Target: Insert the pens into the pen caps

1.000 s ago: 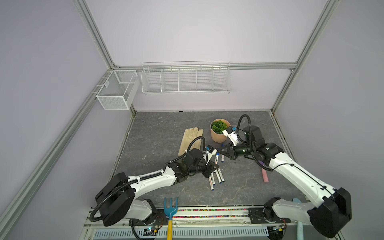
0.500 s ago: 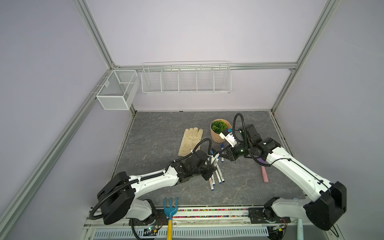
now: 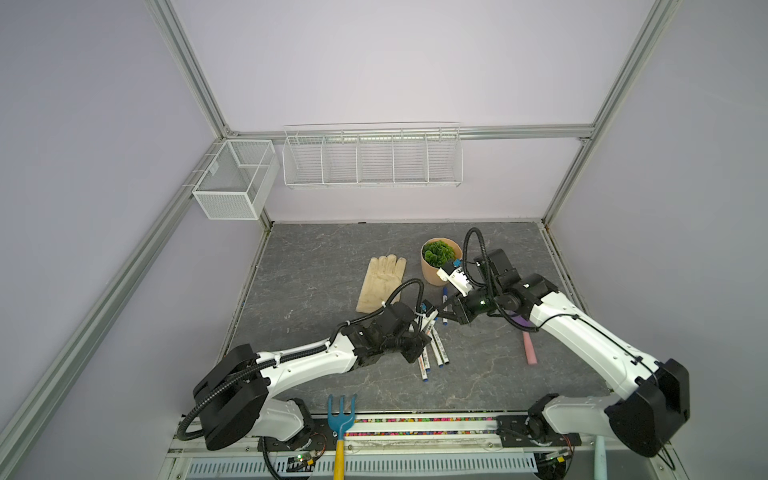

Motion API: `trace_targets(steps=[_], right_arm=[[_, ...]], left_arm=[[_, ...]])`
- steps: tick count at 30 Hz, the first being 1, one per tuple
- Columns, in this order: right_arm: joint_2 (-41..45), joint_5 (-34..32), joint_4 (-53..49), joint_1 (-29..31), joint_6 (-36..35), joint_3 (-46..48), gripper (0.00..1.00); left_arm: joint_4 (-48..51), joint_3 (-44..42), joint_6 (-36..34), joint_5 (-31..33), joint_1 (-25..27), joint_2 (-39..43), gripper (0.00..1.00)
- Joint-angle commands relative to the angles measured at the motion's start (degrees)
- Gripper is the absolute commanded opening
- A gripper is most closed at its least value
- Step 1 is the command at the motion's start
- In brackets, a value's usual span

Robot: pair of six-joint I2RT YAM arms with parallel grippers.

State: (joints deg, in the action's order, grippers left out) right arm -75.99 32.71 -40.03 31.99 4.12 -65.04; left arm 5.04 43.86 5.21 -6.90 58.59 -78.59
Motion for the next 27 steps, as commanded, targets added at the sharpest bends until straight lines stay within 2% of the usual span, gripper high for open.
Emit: trace_targets(steps=[1,10,18,27], right_arm=[[-2.22,9.15,-7.09,2.64,0.24,0.44,0.06],[-4.98,10.83,-8.46,2.64,0.50,-0.78,0.07],[-3.66,10.79,-10.13,2.62,-0.92,-0.88,0.06],[-0.90,12.09,-11.39,2.96,-3.30,-0.56,0.06]], left_arm=[[-9.96,1.09,-1.49,1.83,-0.49,2.30,0.00],[-12.02,0.96,-2.38,0.30,-0.05,3.04,0.00],[-12.78,0.44,-3.19,-0.93,-0.05,4.56,0.00],[-11.41,0.44,-3.82,-8.52,-0.05,6.67,0.00]])
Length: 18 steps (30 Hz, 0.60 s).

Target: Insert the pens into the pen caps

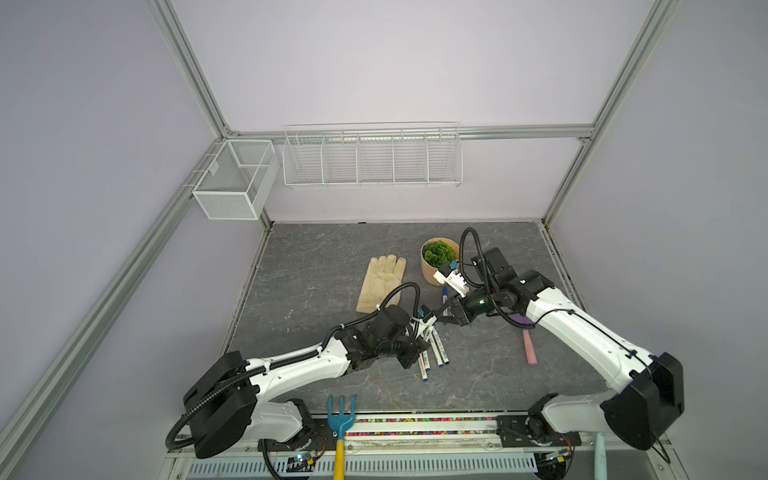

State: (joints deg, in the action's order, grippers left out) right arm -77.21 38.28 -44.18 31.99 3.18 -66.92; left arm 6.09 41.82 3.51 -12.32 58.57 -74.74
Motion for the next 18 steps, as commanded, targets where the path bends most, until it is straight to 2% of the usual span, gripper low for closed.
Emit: trace_targets(steps=[1,11,18], right_arm=[[0.85,6.61,-7.32,3.03,-2.62,1.51,0.07],[1.16,6.81,-9.07,5.20,-3.36,2.05,0.07],[-0.07,6.53,-9.07,6.67,-2.77,2.90,0.07]], left_arm=[[-12.29,2.58,-2.10,-3.59,-0.03,3.00,0.00],[-9.67,3.53,-5.54,-3.38,-0.09,4.03,0.00],[-13.51,2.88,-5.90,-3.18,-0.08,5.71,0.00]])
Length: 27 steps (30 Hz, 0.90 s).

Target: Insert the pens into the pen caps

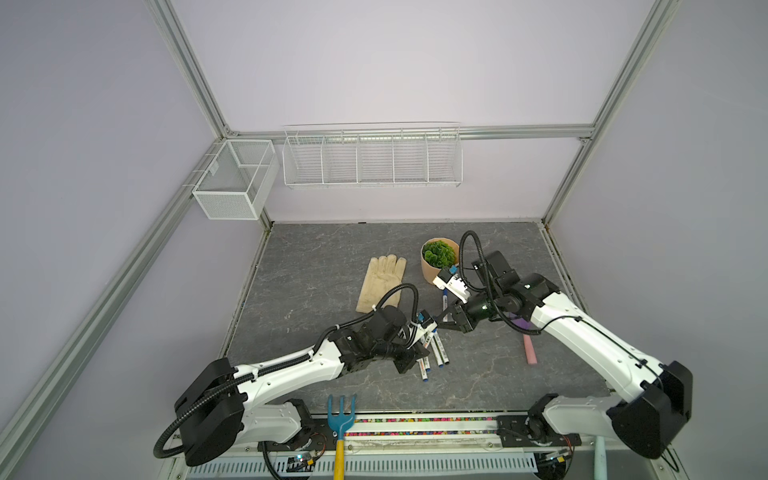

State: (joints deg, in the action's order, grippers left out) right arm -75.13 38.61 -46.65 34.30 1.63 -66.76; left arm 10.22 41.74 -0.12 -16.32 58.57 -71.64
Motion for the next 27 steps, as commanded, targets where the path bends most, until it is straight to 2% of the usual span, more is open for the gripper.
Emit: trace_targets(steps=[1,15,27], right_arm=[[-2.50,6.41,-6.52,4.62,-1.06,3.02,0.07],[-2.35,8.50,-2.65,5.95,2.36,6.58,0.06],[1.47,15.09,-1.11,4.78,4.83,6.74,0.07]], left_arm=[[-18.39,3.06,-1.92,0.65,-0.08,2.51,0.00],[-28.91,6.46,1.17,-1.34,-0.07,0.92,0.00],[-29.86,5.52,1.01,1.27,-0.03,1.40,0.00]])
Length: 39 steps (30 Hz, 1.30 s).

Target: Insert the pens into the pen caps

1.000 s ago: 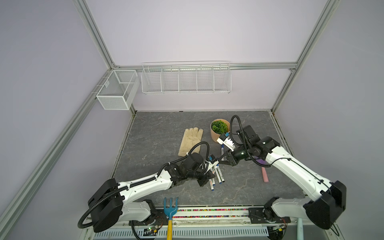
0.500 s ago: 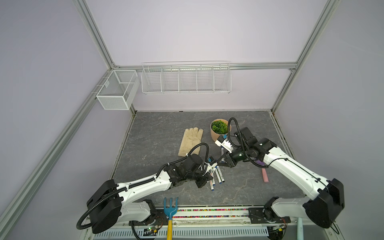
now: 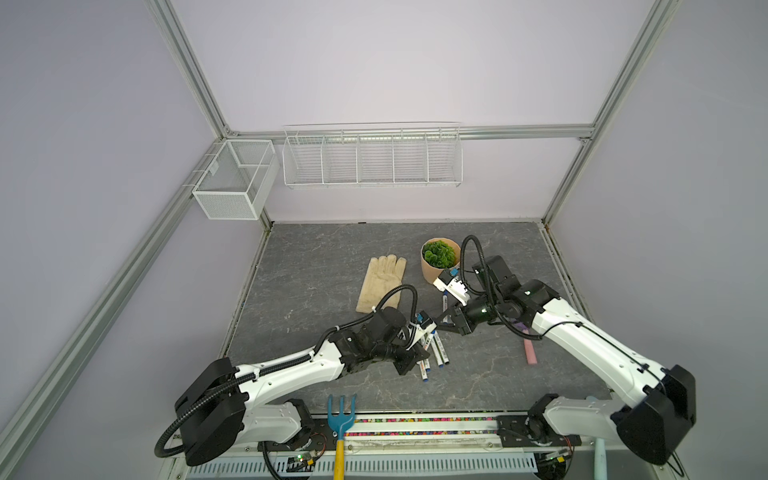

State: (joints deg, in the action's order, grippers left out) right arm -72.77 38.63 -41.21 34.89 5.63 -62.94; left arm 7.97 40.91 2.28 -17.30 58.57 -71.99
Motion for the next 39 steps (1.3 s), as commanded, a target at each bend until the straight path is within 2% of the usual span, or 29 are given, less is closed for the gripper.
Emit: trace_targets(steps=[1,6,12,24,31,39], right_arm=[[-0.71,15.23,-6.64,4.21,0.95,2.83,0.07],[-0.45,14.32,-9.14,4.05,-0.18,0.53,0.07],[-0.40,7.76,-12.11,4.10,-2.85,-3.53,0.09],[0.88,-0.59,-6.71,3.77,-2.16,-8.37,0.15],[0.70,-1.47,-4.68,3.24,-1.18,-10.80,0.18],[0.22,-1.34,-4.37,3.16,-0.44,-10.98,0.26]], left_arm=[[-27.74,6.09,-1.70,2.85,-0.03,1.77,0.00],[-26.96,5.34,-3.99,4.09,0.06,1.59,0.00],[-26.41,4.20,-4.91,4.61,0.22,1.34,0.00],[-22.56,2.89,-6.90,5.78,2.77,-0.70,0.00],[-22.21,1.90,-6.79,6.88,3.65,-1.75,0.00],[-22.21,1.63,-6.51,7.17,3.95,-2.36,0.00]])
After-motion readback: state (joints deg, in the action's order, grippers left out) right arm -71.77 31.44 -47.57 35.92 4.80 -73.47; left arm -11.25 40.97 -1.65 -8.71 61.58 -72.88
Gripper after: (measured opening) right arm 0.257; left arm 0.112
